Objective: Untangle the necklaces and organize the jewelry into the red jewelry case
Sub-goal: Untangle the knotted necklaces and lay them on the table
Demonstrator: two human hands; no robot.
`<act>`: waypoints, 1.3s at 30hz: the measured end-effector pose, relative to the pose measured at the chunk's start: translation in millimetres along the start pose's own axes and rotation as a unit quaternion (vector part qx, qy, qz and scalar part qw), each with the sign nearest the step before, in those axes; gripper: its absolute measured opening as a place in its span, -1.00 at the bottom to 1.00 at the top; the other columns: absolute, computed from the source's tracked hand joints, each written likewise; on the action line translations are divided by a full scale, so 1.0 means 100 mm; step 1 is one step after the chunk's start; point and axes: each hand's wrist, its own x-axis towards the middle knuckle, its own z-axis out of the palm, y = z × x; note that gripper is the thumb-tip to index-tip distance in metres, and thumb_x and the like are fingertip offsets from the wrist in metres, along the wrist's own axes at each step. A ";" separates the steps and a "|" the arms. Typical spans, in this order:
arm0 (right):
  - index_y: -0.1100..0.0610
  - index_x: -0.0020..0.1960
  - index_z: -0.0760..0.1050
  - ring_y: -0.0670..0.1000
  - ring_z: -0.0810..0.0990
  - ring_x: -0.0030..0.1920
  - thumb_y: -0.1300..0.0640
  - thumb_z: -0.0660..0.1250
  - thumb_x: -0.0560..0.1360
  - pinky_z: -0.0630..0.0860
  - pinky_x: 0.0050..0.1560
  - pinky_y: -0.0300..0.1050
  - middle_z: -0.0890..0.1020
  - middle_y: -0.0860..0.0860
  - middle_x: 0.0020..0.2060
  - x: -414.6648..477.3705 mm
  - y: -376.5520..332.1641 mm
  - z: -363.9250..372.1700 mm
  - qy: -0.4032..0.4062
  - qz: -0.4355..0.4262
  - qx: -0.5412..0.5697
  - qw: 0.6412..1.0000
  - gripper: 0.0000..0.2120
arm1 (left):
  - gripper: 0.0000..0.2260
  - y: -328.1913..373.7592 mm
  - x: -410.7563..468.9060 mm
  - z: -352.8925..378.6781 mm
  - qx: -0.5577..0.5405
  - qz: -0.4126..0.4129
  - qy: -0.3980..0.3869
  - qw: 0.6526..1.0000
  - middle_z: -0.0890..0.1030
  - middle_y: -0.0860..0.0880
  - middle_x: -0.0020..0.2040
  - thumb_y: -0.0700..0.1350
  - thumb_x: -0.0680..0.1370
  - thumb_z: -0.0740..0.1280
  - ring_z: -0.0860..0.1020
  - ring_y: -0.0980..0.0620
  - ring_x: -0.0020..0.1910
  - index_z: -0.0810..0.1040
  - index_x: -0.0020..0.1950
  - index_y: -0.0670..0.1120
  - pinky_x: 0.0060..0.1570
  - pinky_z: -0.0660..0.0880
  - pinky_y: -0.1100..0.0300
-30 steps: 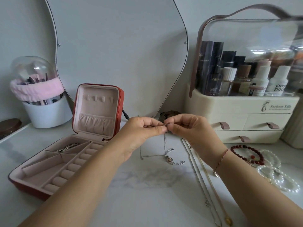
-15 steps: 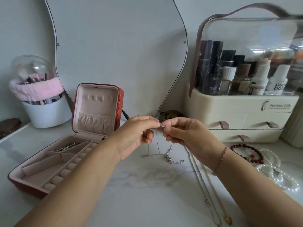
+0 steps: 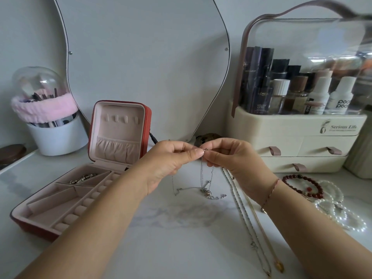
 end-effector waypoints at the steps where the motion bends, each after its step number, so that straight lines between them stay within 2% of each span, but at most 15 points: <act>1: 0.25 -0.09 0.61 -0.05 0.53 -0.30 0.33 0.40 0.44 0.48 -0.19 -0.26 0.64 0.19 -0.23 0.00 0.00 0.00 0.000 -0.003 -0.007 1.000 -0.94 | -0.68 0.00 0.00 0.00 0.018 0.002 0.012 1.000 0.38 0.19 -0.51 0.07 0.40 0.43 0.28 0.20 -0.57 0.66 0.05 -0.10 -0.45 0.20 0.33; 4: 0.19 -0.14 0.63 -0.05 0.52 -0.30 0.33 0.42 0.42 0.50 -0.19 -0.27 0.64 0.22 -0.21 -0.02 -0.02 0.01 0.005 -0.024 -0.028 0.999 -0.92 | -0.76 -0.02 0.02 0.00 0.028 0.008 0.034 0.999 0.41 0.17 -0.47 0.04 0.43 0.44 0.29 0.20 -0.56 0.68 0.01 -0.06 -0.40 0.20 0.28; 8: 0.12 -0.16 0.63 -0.06 0.54 -0.28 0.33 0.43 0.42 0.52 -0.16 -0.24 0.66 0.12 -0.26 -0.03 -0.03 0.03 0.011 -0.051 -0.066 0.996 -0.87 | -0.83 -0.03 0.02 0.01 0.032 0.004 0.048 0.998 0.36 0.21 -0.56 0.00 0.47 0.43 0.26 0.18 -0.51 0.68 -0.02 -0.06 -0.42 0.19 0.29; 12: 0.12 -0.11 0.62 -0.02 0.57 -0.20 0.37 0.40 0.43 0.55 -0.04 -0.13 0.65 0.16 -0.22 -0.03 -0.03 0.02 0.003 -0.053 -0.062 0.997 -0.82 | -0.91 -0.03 0.02 0.00 0.031 0.010 0.058 0.998 0.31 0.19 -0.56 -0.04 0.49 0.41 0.25 0.18 -0.52 0.67 -0.11 -0.04 -0.42 0.18 0.28; 16: 0.10 -0.07 0.60 -0.04 0.55 -0.21 0.42 0.35 0.44 0.52 -0.02 -0.18 0.62 0.02 -0.27 0.00 -0.03 -0.01 0.019 -0.051 -0.035 0.998 -0.76 | -0.87 0.01 -0.02 0.02 0.055 0.036 0.055 0.996 0.37 0.21 -0.60 -0.12 0.56 0.33 0.36 0.27 -0.56 0.61 -0.17 -0.07 -0.35 0.20 0.25; 18: 0.09 -0.08 0.61 -0.03 0.56 -0.21 0.43 0.35 0.44 0.53 -0.01 -0.19 0.63 0.02 -0.27 0.00 -0.03 -0.02 0.029 -0.050 -0.030 0.998 -0.75 | -0.86 0.04 -0.04 0.04 0.065 0.043 0.038 0.996 0.39 0.23 -0.60 -0.15 0.58 0.30 0.38 0.32 -0.55 0.59 -0.16 -0.09 -0.35 0.23 0.31; 20: 0.13 -0.07 0.60 -0.04 0.56 -0.23 0.43 0.35 0.44 0.54 -0.06 -0.25 0.63 0.02 -0.28 0.00 -0.03 -0.02 0.031 -0.045 -0.010 0.998 -0.77 | -0.87 0.05 -0.06 0.05 0.072 0.048 0.019 0.996 0.40 0.25 -0.61 -0.17 0.58 0.29 0.39 0.34 -0.55 0.57 -0.14 -0.10 -0.43 0.26 0.44; 23: 0.19 -0.05 0.58 -0.09 0.56 -0.29 0.42 0.34 0.45 0.52 -0.15 -0.31 0.61 0.00 -0.33 0.00 -0.05 -0.02 0.026 -0.030 0.043 0.998 -0.82 | -0.87 0.05 -0.06 0.05 0.080 0.050 -0.004 0.996 0.39 0.24 -0.59 -0.16 0.57 0.31 0.37 0.30 -0.56 0.58 -0.17 -0.08 -0.49 0.25 0.50; 26: 0.21 -0.05 0.57 -0.10 0.55 -0.34 0.41 0.33 0.46 0.53 -0.18 -0.29 0.61 -0.02 -0.37 0.00 -0.04 -0.02 0.028 -0.020 0.063 0.997 -0.85 | -0.90 0.03 -0.05 0.05 0.083 0.053 -0.019 0.995 0.42 0.22 -0.54 -0.15 0.55 0.35 0.36 0.29 -0.53 0.61 -0.16 -0.07 -0.47 0.25 0.51; 30: 0.22 -0.07 0.56 -0.09 0.55 -0.37 0.43 0.31 0.46 0.55 -0.20 -0.28 0.59 0.01 -0.38 0.01 -0.05 -0.01 0.026 -0.014 0.086 0.996 -0.85 | -0.93 0.00 -0.04 0.06 0.089 0.051 -0.028 0.994 0.55 0.20 -0.41 -0.14 0.51 0.40 0.45 0.36 -0.40 0.65 -0.16 -0.02 -0.40 0.29 0.55; 32: 0.22 -0.08 0.55 -0.10 0.55 -0.38 0.43 0.31 0.46 0.54 -0.21 -0.29 0.59 0.01 -0.37 0.01 -0.06 -0.01 0.025 -0.018 0.093 0.995 -0.85 | -0.94 -0.01 -0.03 0.06 0.090 0.049 -0.027 0.994 0.55 0.22 -0.43 -0.14 0.51 0.40 0.45 0.36 -0.41 0.65 -0.15 -0.03 -0.41 0.29 0.56; 36: 0.21 -0.09 0.55 -0.09 0.48 -0.39 0.42 0.29 0.47 0.47 -0.27 -0.29 0.55 -0.02 -0.39 0.01 -0.09 -0.02 0.029 -0.027 0.120 0.992 -0.85 | -0.92 -0.02 0.00 0.03 0.089 0.033 0.010 0.995 0.45 0.23 -0.52 -0.08 0.53 0.38 0.39 0.30 -0.50 0.65 -0.09 -0.05 -0.45 0.27 0.50; 39: 0.22 -0.08 0.55 -0.08 0.47 -0.40 0.40 0.26 0.48 0.45 -0.30 -0.28 0.55 0.02 -0.37 0.00 -0.12 -0.05 0.013 -0.019 0.166 0.986 -0.85 | -0.88 -0.05 0.04 -0.01 0.072 0.007 0.050 0.996 0.35 0.18 -0.51 -0.06 0.54 0.35 0.28 0.19 -0.50 0.64 -0.08 -0.06 -0.44 0.22 0.34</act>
